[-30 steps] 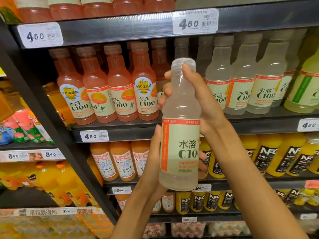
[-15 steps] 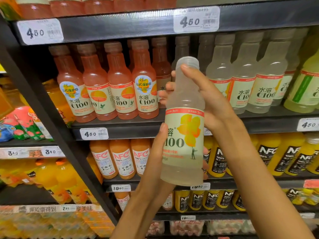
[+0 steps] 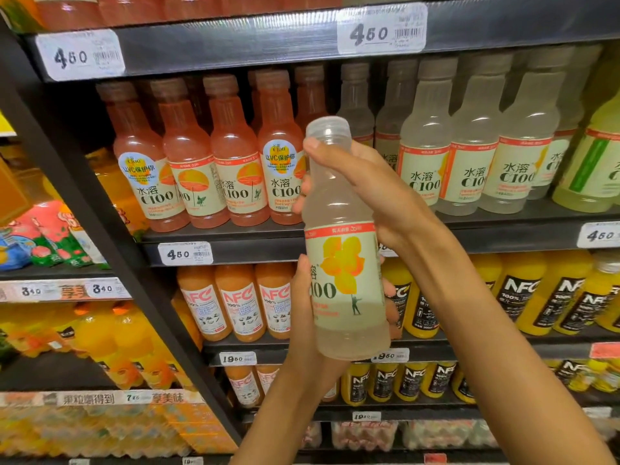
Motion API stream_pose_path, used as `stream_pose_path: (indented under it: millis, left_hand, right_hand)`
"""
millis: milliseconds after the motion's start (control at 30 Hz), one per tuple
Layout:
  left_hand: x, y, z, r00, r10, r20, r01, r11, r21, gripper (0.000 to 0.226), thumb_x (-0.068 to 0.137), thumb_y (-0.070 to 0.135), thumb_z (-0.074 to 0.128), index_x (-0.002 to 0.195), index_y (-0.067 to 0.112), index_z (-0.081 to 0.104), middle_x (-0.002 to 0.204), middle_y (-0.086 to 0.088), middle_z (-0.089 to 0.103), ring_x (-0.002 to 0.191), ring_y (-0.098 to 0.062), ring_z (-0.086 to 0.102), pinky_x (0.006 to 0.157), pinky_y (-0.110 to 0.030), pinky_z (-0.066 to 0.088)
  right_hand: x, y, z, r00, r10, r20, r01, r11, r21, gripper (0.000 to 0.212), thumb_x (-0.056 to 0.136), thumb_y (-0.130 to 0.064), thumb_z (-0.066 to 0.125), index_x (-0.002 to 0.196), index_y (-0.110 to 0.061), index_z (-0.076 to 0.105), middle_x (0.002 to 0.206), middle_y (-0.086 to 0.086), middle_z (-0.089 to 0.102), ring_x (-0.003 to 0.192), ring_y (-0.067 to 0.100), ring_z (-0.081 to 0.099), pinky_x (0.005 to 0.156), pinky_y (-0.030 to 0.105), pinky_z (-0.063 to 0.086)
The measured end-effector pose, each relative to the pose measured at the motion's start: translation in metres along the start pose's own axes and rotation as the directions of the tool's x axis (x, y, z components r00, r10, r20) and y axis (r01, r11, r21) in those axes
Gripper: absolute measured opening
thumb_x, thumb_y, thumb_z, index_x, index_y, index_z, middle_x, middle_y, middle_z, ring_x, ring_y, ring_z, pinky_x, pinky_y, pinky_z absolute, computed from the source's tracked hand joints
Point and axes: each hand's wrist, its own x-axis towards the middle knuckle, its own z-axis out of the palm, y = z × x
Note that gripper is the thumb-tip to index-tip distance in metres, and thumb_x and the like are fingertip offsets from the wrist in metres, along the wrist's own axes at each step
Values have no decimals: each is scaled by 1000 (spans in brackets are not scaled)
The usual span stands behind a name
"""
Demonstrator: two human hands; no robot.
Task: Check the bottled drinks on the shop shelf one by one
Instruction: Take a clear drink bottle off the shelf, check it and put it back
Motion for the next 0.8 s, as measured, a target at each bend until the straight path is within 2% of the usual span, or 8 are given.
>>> stream_pose_path:
  millis: [167, 267, 333, 400, 533, 600, 700, 800]
  left_hand:
    - [2, -2, -11, 998, 67, 5, -67, 980, 187, 71, 72, 77, 54, 110, 20, 71, 95, -3, 73, 83, -17, 70, 78, -32, 56]
    - [2, -1, -25, 977, 100, -186, -15, 912, 409, 85, 58, 90, 50, 113, 27, 68, 109, -2, 72, 105, -19, 67, 97, -39, 50]
    - [1, -2, -32, 966, 118, -231, 15, 865, 502, 84, 54, 92, 45, 114, 36, 61, 113, 7, 71, 113, -13, 62, 104, -38, 45]
    - [1, -4, -34, 963, 136, -234, 12, 842, 539, 77, 51, 95, 42, 108, 48, 63, 111, 16, 70, 113, -6, 62, 101, -30, 48]
    - [1, -4, -27, 951, 173, -257, -13, 850, 527, 49, 59, 85, 33, 88, 63, 65, 95, 26, 72, 97, 5, 66, 76, -13, 53]
    - [1, 0, -27, 955, 160, -249, -14, 866, 500, 59, 58, 87, 37, 92, 53, 70, 94, 16, 74, 95, -3, 69, 77, -19, 55]
    - [-2, 6, -25, 982, 41, -184, 37, 915, 402, 96, 54, 89, 53, 115, 17, 67, 98, -9, 74, 91, -24, 69, 80, -37, 56]
    - [-5, 9, -19, 987, -69, -145, 113, 941, 319, 102, 57, 85, 57, 125, 9, 59, 101, -14, 71, 90, -27, 69, 78, -40, 53]
  right_hand:
    - [-12, -4, 6, 976, -154, 154, 164, 985, -48, 21, 94, -21, 54, 111, -9, 48, 71, 4, 64, 67, 23, 68, 63, 34, 56]
    - [-19, -7, 5, 932, -281, 229, 313, 943, -116, 23, 91, -13, 55, 112, -8, 46, 70, 1, 65, 68, 23, 69, 65, 33, 55]
    - [-23, -7, 5, 899, -348, 268, 402, 898, -182, 26, 88, -10, 61, 110, -8, 46, 70, 1, 66, 68, 23, 69, 68, 33, 54]
    - [-26, -5, 5, 888, -380, 259, 429, 887, -170, 34, 83, -14, 61, 110, -3, 44, 69, 0, 66, 68, 23, 68, 69, 33, 53]
    - [-30, -4, 2, 877, -401, 264, 444, 887, -126, 36, 81, -18, 59, 110, -6, 43, 72, -2, 66, 70, 25, 67, 72, 34, 52]
    - [-31, -5, 0, 886, -381, 264, 416, 905, -92, 35, 82, -21, 57, 112, -8, 44, 74, -2, 67, 74, 24, 68, 72, 33, 52]
    - [-28, -5, -3, 923, -331, 195, 338, 941, 0, 26, 86, -22, 56, 108, -10, 51, 76, 0, 68, 74, 21, 68, 70, 33, 54]
    - [-22, -5, -4, 963, -240, 118, 222, 964, 148, 30, 92, -36, 44, 103, -10, 52, 74, 4, 66, 68, 20, 67, 64, 32, 55]
